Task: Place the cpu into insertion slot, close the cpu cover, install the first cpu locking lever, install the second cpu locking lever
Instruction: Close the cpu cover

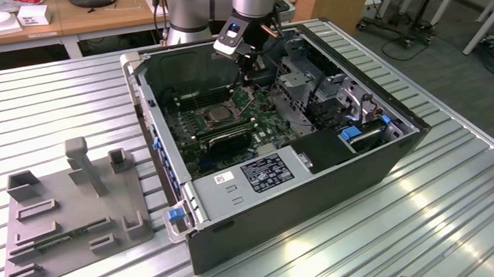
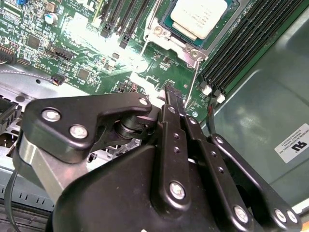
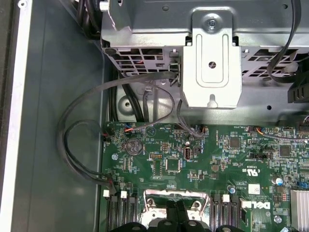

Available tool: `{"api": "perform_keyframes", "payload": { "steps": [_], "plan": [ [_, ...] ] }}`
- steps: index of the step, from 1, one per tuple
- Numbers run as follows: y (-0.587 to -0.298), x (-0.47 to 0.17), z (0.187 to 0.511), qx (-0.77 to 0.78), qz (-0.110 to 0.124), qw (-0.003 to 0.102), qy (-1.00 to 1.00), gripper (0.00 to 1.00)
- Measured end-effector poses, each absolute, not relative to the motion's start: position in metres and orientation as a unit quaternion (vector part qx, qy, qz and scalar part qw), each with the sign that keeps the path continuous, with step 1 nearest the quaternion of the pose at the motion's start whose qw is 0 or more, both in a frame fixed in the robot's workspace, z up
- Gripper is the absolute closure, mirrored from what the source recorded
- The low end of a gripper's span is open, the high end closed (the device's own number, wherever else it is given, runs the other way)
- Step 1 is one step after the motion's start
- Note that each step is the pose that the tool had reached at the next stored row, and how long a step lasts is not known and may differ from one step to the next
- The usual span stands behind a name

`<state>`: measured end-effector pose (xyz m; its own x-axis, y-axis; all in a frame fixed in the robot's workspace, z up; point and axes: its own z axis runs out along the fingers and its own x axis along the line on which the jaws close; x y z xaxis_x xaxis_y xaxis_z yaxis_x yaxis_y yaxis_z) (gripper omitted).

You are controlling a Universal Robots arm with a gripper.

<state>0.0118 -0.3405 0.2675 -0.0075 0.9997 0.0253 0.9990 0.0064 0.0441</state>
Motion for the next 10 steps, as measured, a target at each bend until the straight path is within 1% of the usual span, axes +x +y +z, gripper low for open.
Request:
{"api": "perform_keyframes", "payload": {
  "steps": [10],
  "plan": [
    [-0.3405, 0.0182, 0.2671, 0.704, 0.025, 0.007, 0.709, 0.89]
  ]
}}
